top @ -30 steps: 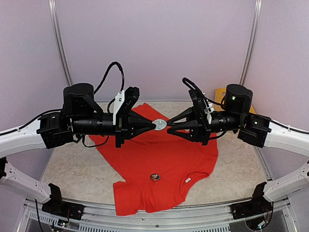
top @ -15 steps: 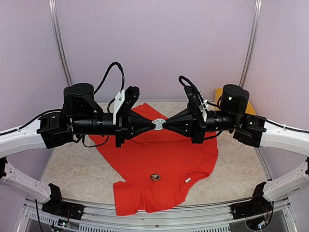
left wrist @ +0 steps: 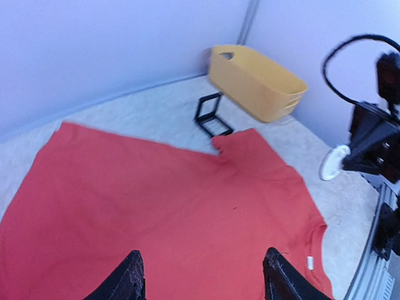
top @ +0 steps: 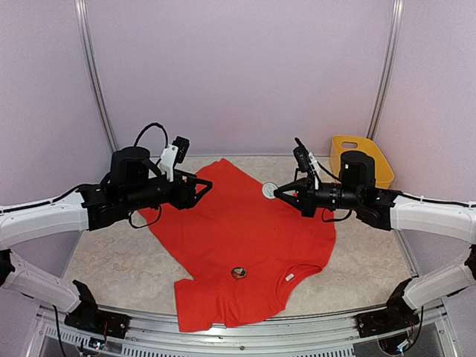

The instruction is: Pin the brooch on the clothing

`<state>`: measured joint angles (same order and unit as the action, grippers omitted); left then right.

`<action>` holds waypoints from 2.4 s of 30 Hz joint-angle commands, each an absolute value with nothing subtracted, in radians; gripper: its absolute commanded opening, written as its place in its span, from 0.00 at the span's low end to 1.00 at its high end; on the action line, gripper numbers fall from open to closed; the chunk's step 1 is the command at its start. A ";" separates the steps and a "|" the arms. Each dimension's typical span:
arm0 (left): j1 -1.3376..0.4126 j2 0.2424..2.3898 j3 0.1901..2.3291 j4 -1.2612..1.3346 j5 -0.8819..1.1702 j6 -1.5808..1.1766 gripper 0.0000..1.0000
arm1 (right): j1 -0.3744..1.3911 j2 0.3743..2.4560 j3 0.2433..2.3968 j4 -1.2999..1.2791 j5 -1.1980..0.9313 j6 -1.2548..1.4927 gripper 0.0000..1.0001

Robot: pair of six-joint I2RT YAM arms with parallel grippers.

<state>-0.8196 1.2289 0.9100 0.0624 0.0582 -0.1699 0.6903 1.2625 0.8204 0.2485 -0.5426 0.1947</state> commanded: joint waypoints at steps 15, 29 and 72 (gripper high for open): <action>-0.972 1.683 0.934 0.104 0.096 -0.008 0.42 | 0.604 1.511 0.576 0.411 -0.478 0.313 0.00; -1.104 1.944 1.151 -0.092 0.212 0.265 0.53 | 0.604 1.492 0.584 0.365 -0.477 0.288 0.00; -1.071 1.859 1.018 0.208 0.450 0.131 0.00 | 0.952 1.561 0.228 1.045 -0.133 -0.198 0.00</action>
